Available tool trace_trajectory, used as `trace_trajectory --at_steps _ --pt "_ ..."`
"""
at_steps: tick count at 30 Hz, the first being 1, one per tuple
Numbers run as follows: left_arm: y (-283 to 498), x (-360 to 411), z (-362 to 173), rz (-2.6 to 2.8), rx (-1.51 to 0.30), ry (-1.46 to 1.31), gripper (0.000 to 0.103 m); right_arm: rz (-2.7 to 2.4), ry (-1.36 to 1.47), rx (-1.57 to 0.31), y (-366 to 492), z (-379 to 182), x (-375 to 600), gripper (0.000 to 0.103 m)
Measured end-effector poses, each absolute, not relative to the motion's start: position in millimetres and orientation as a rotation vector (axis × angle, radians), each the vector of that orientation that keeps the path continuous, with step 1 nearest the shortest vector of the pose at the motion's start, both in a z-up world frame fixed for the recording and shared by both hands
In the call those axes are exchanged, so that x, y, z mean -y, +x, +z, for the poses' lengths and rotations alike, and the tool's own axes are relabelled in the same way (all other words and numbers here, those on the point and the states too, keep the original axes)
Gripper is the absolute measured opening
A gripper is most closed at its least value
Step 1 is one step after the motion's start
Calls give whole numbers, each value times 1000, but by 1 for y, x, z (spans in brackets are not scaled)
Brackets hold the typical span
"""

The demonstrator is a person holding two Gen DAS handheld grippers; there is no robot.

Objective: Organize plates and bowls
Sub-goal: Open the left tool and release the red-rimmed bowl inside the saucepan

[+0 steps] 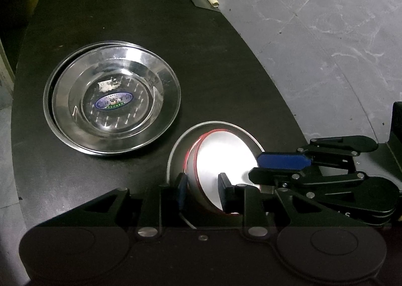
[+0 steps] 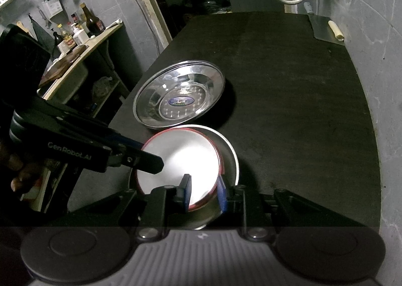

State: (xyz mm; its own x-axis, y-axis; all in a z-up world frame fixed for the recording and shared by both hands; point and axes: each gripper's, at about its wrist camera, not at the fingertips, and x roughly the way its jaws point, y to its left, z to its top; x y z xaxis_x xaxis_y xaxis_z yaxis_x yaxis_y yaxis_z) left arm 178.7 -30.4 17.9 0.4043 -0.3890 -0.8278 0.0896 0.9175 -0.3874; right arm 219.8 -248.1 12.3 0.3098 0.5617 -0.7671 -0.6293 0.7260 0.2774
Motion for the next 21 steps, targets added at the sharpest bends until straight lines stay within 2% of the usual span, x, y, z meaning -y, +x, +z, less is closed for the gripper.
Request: trace_trajectory --at_steps 4,10,11,13,14,15,19,21 --pt "178 30 17 -307 -1113 -303 28 788 -80 -978 220 13 247 27" --pt "177 24 20 -281 -1084 -328 35 785 -84 -970 219 15 246 28" --pt "176 22 21 -279 -1074 -333 39 784 -86 -966 219 16 246 29" --pt "175 21 25 -259 -1051 -322 66 775 -86 -950 218 19 247 35" --pt "174 20 28 -246 -1034 -310 76 767 -83 -936 218 22 248 44" --pt "173 19 30 -239 -1019 -304 79 759 -80 -928 218 23 249 54" --pt "172 14 34 -230 -988 -317 86 723 -59 -910 221 27 255 67" --pt "171 13 34 -203 -986 -305 98 706 -60 -902 221 28 256 80"
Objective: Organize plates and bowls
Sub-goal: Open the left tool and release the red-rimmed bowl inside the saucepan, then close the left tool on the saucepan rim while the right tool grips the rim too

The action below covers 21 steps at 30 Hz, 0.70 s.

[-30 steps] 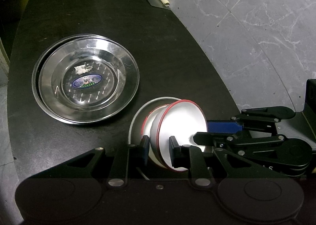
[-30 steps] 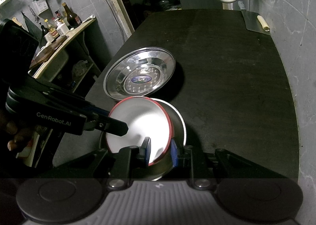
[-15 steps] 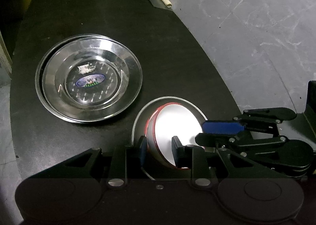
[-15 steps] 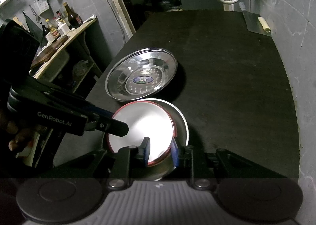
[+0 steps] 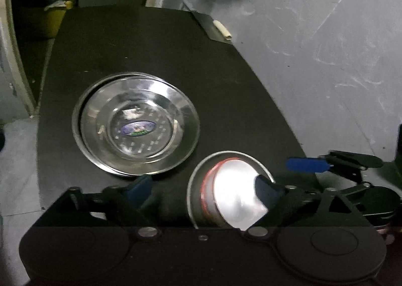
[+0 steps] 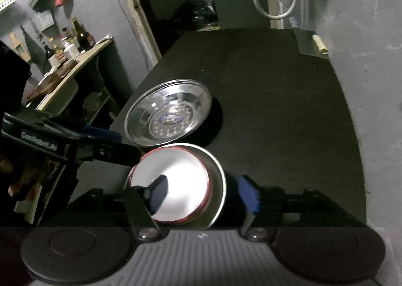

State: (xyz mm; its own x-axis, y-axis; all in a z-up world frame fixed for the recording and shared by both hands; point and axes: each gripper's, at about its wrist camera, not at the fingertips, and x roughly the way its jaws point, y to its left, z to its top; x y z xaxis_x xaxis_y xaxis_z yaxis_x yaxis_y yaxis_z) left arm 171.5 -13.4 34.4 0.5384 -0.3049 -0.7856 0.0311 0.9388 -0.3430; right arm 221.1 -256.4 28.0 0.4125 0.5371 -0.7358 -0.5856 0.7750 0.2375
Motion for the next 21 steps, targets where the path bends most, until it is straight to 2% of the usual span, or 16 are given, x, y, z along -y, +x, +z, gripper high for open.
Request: trace_trajectory --at_steps 3,5,21 --pt "171 12 35 -159 -981 -282 102 667 -63 -877 220 30 258 99" --pt "171 10 34 -147 -980 -279 102 621 -72 -857 220 31 260 103" --pt "157 -5 21 -58 -1024 -209 102 420 -101 -910 226 18 275 103"
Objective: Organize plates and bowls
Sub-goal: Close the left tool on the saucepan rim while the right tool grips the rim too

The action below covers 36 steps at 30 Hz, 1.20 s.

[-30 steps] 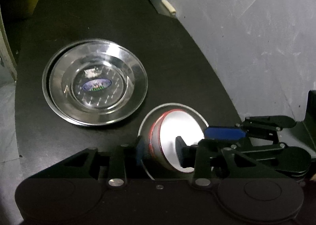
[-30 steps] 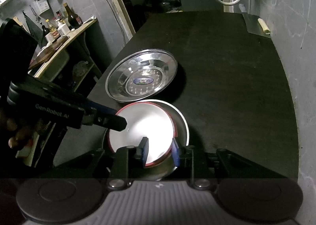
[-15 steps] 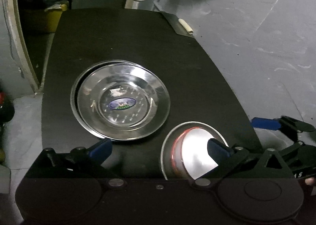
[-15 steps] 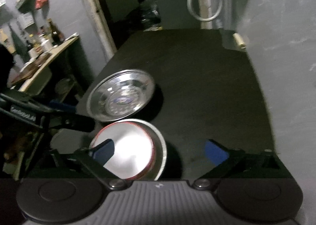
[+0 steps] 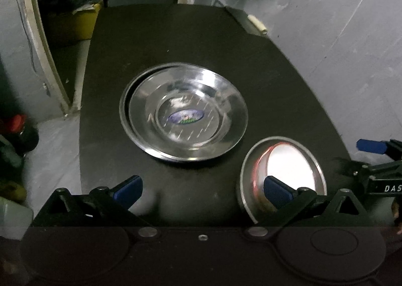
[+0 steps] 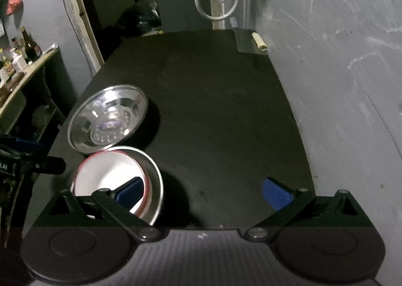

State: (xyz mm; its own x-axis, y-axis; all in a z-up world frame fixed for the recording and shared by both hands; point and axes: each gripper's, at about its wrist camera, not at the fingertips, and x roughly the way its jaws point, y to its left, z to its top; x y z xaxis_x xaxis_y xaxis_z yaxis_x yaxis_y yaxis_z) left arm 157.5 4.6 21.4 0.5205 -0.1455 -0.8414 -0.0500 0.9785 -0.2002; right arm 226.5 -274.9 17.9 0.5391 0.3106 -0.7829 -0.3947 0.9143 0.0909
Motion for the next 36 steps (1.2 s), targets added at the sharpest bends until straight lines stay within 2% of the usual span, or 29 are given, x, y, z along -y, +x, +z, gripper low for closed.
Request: trace_trajectory --at_steps 23,26,31,34,36 --pt "163 22 -5 -55 -1153 -98 102 461 -230 -1026 228 -4 256 103" --pt "163 26 -7 -63 -1157 -89 96 478 -251 -1026 227 -5 253 102" --pt "163 27 -6 -67 -1145 -86 88 551 -226 -1027 226 -2 253 82" --pt "164 26 -5 -84 -1136 -107 78 589 -209 -1030 226 -1 252 70" --pt "165 26 -5 -101 -1130 -123 69 610 -196 -1035 226 0 252 62"
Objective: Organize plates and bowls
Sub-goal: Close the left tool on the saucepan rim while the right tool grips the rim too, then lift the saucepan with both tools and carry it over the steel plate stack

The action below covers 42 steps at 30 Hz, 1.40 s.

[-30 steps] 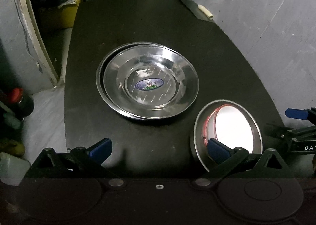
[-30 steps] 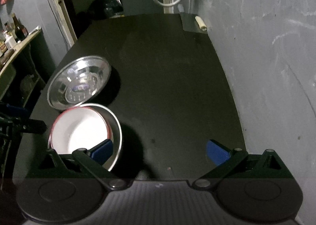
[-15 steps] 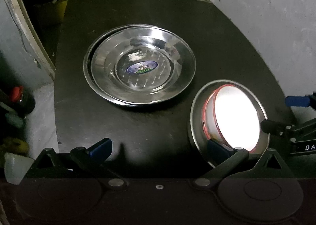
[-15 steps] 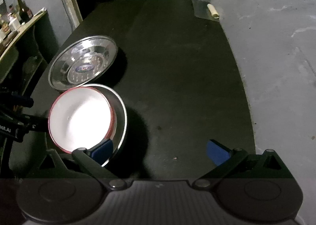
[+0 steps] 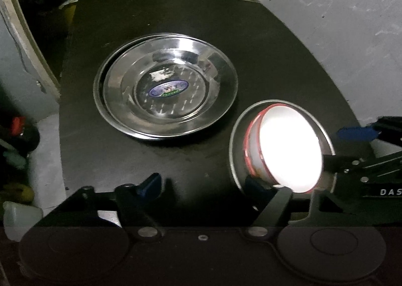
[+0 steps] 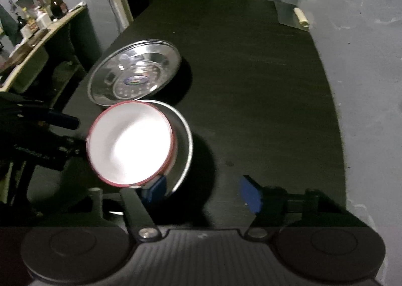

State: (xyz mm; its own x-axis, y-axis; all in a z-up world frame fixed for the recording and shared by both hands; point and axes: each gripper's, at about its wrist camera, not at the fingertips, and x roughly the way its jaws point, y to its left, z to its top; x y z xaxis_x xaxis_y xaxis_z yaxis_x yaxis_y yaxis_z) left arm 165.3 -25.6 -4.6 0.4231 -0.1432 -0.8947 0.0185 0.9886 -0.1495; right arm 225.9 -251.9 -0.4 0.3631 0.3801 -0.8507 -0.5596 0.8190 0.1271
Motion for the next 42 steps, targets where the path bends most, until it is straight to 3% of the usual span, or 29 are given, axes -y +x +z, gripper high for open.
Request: trace_trajectory --at_steps 6,9,11,23,27,29,31,32,42 --pt "166 24 -3 -178 -1111 -205 36 669 -184 -1046 226 0 247 38" --pt "167 25 -2 -211 -1101 -230 22 685 -192 -1063 227 -1 243 34" --pt "168 27 -3 -223 -1097 -232 19 686 -193 -1089 230 -3 241 34" --pt "177 24 -13 -246 -1113 -264 20 697 -147 -1165 236 -14 235 33" --pt "181 20 -17 -238 -1131 -278 29 680 -131 -1176 236 -14 234 33" --pt "183 19 -18 -245 -1140 -280 29 668 -125 -1179 234 -14 234 33" --pt "185 18 -19 -269 -1148 -283 25 657 -103 -1182 234 -15 235 33" --pt "187 18 -19 -291 -1149 -287 15 652 -79 -1187 234 -17 237 33" --pt "198 19 -20 -369 -1168 -237 14 602 137 -1234 230 -30 251 34"
